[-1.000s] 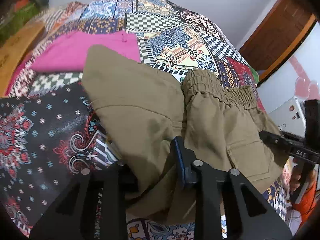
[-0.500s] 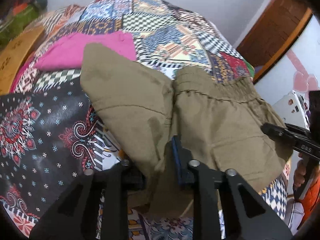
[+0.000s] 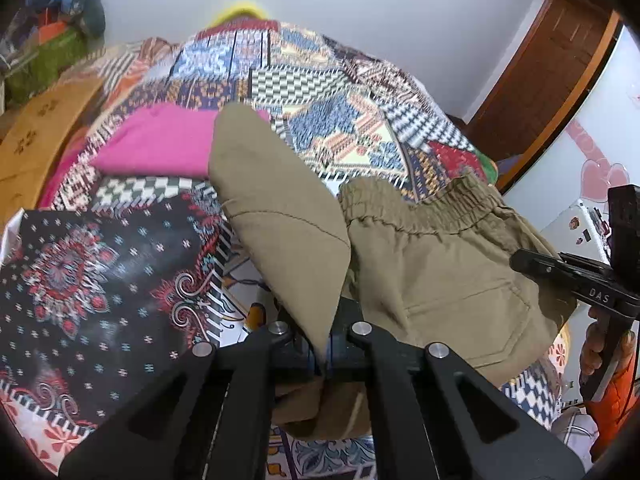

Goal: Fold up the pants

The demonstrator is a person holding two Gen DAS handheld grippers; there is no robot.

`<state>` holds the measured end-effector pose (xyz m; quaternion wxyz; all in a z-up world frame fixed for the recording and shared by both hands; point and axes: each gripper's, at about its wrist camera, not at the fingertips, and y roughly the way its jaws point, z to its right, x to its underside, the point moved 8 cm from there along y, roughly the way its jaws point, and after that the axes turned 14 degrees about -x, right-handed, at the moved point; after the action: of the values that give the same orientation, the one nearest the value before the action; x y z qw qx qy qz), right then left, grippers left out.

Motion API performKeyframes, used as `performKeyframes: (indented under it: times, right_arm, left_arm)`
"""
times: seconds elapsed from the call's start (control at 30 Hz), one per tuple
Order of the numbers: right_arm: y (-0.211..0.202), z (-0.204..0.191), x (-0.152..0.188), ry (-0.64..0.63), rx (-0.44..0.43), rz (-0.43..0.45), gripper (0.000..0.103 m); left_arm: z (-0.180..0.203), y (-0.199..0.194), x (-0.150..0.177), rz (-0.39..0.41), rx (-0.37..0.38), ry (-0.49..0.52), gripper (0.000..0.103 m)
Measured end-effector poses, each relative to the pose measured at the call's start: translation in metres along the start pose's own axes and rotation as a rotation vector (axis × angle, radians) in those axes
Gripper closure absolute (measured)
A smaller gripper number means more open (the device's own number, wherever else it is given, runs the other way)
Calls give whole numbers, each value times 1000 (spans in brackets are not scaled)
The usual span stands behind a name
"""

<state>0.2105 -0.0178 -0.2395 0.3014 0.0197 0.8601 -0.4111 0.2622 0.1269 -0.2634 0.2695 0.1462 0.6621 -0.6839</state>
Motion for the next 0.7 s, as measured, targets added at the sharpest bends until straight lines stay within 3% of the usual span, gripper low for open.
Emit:
performKeyframes:
  times: [0.37,0.7]
  right_arm:
    - [-18,-36,-28,-93,4,78,93]
    - [-18,-67,-77,-164,6,155,94]
  left_arm:
    - [-12,-50,-22,107,-16,-8,101]
    - [-47,-66,-68,182,-20,-60,101]
